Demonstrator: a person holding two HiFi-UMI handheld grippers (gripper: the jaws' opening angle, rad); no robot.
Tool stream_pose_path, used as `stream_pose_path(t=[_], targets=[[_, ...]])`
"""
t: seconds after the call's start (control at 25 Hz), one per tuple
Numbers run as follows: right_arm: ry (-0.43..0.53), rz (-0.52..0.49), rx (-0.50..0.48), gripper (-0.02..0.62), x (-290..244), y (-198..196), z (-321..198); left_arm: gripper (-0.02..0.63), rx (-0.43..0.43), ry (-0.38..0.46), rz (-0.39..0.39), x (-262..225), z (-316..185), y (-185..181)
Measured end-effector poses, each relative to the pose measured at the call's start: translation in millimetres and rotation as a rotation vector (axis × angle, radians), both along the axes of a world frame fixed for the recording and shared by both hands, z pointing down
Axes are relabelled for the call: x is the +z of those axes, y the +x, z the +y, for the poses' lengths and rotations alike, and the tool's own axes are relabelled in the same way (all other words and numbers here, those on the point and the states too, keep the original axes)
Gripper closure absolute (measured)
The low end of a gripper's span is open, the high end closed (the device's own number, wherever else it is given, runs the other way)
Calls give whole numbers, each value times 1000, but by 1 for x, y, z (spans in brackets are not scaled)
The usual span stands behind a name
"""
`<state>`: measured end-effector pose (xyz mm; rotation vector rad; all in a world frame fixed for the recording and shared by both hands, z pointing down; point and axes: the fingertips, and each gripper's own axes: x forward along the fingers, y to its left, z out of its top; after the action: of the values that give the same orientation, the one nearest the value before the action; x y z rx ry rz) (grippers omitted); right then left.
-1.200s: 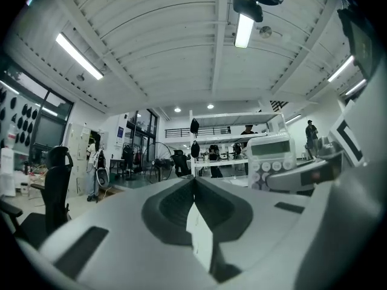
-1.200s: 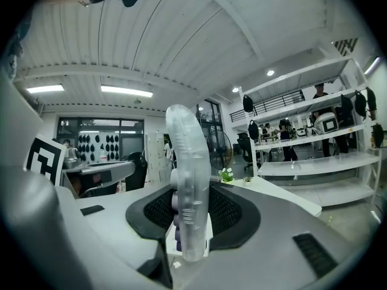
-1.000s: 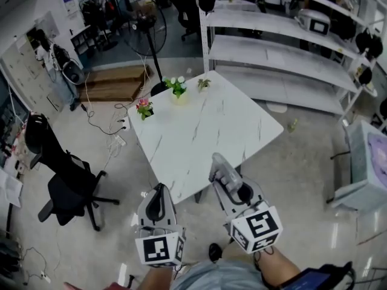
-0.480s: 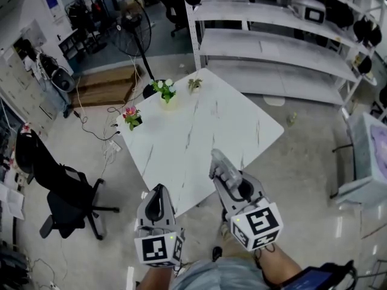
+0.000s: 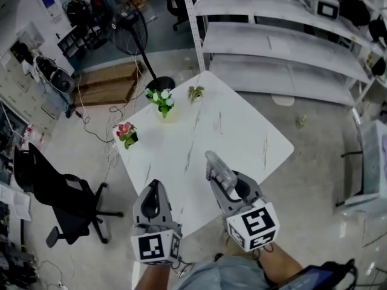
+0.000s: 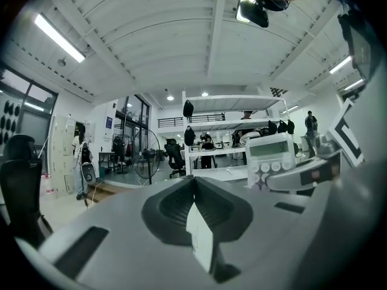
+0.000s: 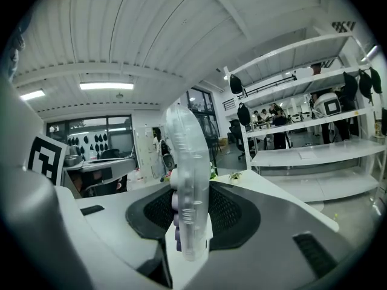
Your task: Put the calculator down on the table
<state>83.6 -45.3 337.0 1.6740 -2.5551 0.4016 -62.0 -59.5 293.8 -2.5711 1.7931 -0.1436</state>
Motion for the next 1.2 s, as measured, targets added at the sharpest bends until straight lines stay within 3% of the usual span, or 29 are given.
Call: stream_pose_path(t=[0.48,0.76,1.2], targets=[[38,-27,-99,451,-15,15,-95,598,-87,31,-45,-21,-80,20],[58,-1,-164,449,-30,1,-121,598,-153,87,-57,-37,-99,1],[27,54,-224,449,-18,-42,-144,598,-194,66,-10,-19,-116,-35]])
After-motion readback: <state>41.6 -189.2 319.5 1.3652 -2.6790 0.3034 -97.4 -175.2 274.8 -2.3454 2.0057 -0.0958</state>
